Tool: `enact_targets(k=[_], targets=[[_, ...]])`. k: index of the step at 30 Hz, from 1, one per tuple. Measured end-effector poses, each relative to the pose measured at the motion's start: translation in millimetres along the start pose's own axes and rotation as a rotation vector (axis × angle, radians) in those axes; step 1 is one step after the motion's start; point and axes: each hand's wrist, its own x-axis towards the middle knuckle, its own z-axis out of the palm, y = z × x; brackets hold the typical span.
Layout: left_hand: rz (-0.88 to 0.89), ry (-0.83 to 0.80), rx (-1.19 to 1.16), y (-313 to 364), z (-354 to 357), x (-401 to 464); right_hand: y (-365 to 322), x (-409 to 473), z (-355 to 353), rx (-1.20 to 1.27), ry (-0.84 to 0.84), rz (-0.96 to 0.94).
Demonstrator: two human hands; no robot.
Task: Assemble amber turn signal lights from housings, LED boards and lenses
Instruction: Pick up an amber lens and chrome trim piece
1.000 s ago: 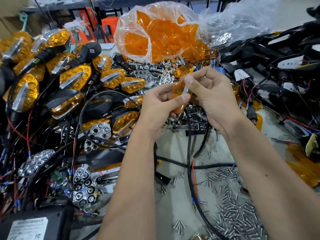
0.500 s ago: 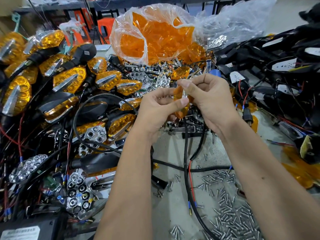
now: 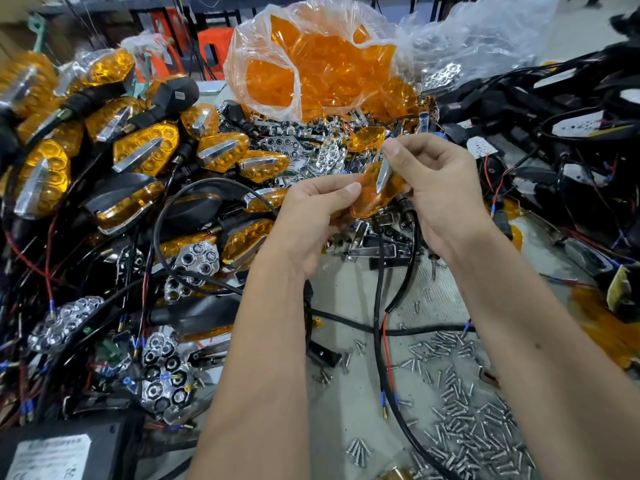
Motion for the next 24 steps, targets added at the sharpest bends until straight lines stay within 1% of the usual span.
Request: enact_targets(k=[5,10,15,20,24], targets=[[-0.014,-0.010,-0.078,4.0,3.9,-5.5,2.1,-0.1,-1.1,-0.025,0.002,-0.046],[0.005,0.018,-0.120,2.9,5.7,-5.7,0.6,0.6,-2.7,-0.040,-0.002,-0.069],[0.041,0.038,-0.085,1.3,4.6,-3.8,1.9,-0.1,-0.4,-0.055,-0.002,-0.013],[0.049,0.047,-0.076,1.0,5.0,-3.5,1.3,0.6,-0.5,0.037,0.056,0.074],[0.048,0.059,-0.063,0.4,5.8,-3.8,1.1,1.2,0.0,0.046,0.064,0.130]])
